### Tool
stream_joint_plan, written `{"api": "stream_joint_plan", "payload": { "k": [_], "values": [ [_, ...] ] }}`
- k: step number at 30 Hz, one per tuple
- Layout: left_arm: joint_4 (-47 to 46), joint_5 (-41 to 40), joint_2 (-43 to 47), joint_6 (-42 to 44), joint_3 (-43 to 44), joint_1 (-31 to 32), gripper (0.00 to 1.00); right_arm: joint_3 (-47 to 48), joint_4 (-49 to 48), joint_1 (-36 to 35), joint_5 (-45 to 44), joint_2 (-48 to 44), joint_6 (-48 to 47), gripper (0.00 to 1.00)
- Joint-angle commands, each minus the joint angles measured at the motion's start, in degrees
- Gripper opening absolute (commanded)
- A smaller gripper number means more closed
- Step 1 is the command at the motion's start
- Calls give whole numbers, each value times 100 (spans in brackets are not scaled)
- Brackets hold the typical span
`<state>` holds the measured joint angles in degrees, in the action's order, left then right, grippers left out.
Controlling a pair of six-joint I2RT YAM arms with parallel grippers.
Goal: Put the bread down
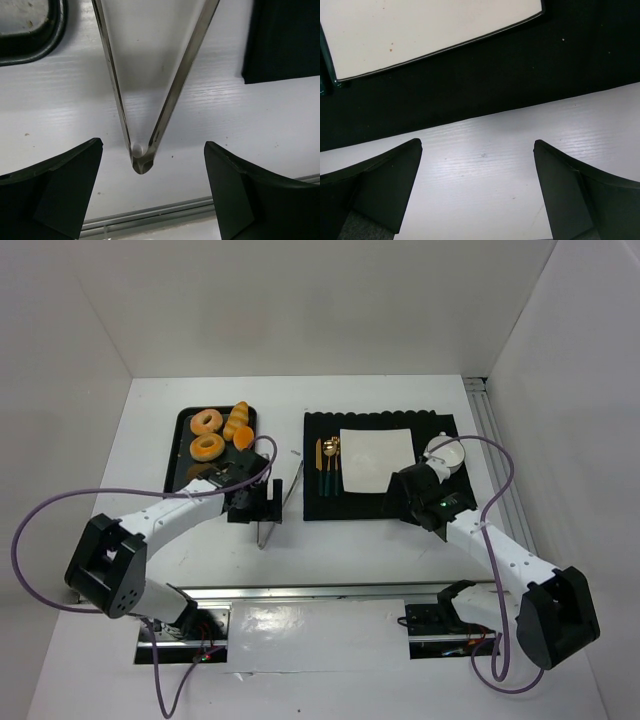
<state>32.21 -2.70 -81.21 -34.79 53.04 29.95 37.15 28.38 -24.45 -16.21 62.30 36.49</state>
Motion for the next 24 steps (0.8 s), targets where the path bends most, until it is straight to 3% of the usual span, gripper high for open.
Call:
{"api": "stream_joint_plan", "payload": {
  "k": [1, 13, 24],
  "values": [
    [-250, 24, -254, -335, -127, 133, 96, 47, -420, 45, 91, -51, -54, 100],
    [-848, -863, -1028, -450, -65, 248, 92, 47, -544, 45, 250, 10, -230, 100],
    [-1102, -1022, -1819, 7, 725, 248, 93, -6, -544, 45, 319, -43, -230, 100]
  ]
}}
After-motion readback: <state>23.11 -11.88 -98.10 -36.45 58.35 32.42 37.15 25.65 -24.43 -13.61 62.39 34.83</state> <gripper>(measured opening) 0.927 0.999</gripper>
